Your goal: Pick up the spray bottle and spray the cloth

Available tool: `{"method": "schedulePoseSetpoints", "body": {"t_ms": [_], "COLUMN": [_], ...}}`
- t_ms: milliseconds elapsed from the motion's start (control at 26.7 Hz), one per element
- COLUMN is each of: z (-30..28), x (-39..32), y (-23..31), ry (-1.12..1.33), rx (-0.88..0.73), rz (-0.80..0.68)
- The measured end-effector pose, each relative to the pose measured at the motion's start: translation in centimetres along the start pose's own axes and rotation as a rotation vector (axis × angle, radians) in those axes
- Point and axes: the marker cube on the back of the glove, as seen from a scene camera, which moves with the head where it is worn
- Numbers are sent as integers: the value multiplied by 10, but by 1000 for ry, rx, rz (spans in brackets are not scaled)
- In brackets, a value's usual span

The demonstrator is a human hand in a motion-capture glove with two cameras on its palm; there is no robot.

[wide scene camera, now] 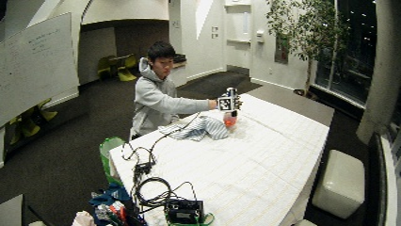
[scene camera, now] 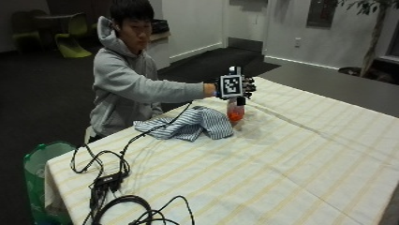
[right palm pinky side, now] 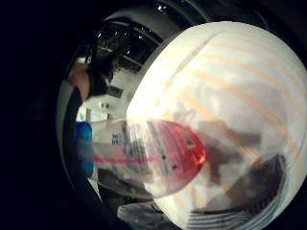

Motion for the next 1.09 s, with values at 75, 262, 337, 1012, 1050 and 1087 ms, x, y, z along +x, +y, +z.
{"method": "schedulePoseSetpoints", "body": {"t_ms": [75, 262, 337, 1012, 1050, 1087], "z": [-3, -20, -27, -82, -83, -84], "x": [-2, -7, -22, -13, -13, -14], "y": [4, 29, 28, 98, 102, 105], "ry": [39, 106, 20, 119, 127, 131], "rx": [-53, -203, -151, -88, -85, -82], "rz": [-5, -19, -18, -46, -55, -61]}}
